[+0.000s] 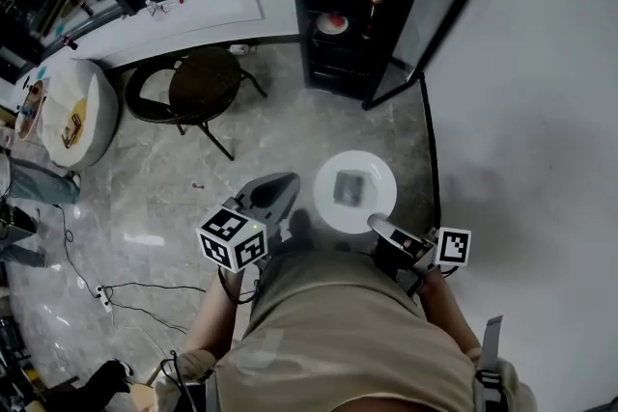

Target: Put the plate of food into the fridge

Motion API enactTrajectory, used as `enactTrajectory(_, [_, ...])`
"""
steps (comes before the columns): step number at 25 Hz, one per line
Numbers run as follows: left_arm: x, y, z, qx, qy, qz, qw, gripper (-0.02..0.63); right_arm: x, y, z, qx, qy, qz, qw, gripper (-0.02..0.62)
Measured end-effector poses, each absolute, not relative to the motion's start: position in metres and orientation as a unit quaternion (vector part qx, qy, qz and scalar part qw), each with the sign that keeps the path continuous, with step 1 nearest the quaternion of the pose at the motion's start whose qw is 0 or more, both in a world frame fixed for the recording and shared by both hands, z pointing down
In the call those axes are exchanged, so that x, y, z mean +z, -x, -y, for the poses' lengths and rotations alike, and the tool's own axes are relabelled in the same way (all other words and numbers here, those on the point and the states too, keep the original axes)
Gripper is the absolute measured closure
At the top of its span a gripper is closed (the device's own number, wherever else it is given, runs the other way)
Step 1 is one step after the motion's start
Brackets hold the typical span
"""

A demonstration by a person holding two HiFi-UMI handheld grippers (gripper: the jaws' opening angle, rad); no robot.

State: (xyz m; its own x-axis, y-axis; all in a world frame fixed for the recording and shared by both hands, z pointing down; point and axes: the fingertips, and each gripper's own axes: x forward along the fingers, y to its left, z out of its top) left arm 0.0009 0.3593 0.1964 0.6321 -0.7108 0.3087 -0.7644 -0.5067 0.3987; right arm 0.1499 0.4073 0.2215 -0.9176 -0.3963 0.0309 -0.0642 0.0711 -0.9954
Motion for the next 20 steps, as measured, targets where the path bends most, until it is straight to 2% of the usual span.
enactTrajectory(12, [0.192,0.035,-0.318,0.028,-0.87,0.417,0.26,0.594,0.21,-0.122,-0.376,-0.657,0.172,-0.724,0.119,0.566])
enactTrajectory(16, [0.179,0.078,-0.294,0.013,-0.861,0.445,0.244,0.594,0.201,-0.119,-0.363,-0.664,0.174,-0.711,0.154,0.566])
enactTrajectory(20, [0.175,0.116,-0.285,-0.013,-0.855,0.451,0.257,0.594,0.204,-0.106,-0.356,-0.659,0.183,-0.714,0.147,0.566])
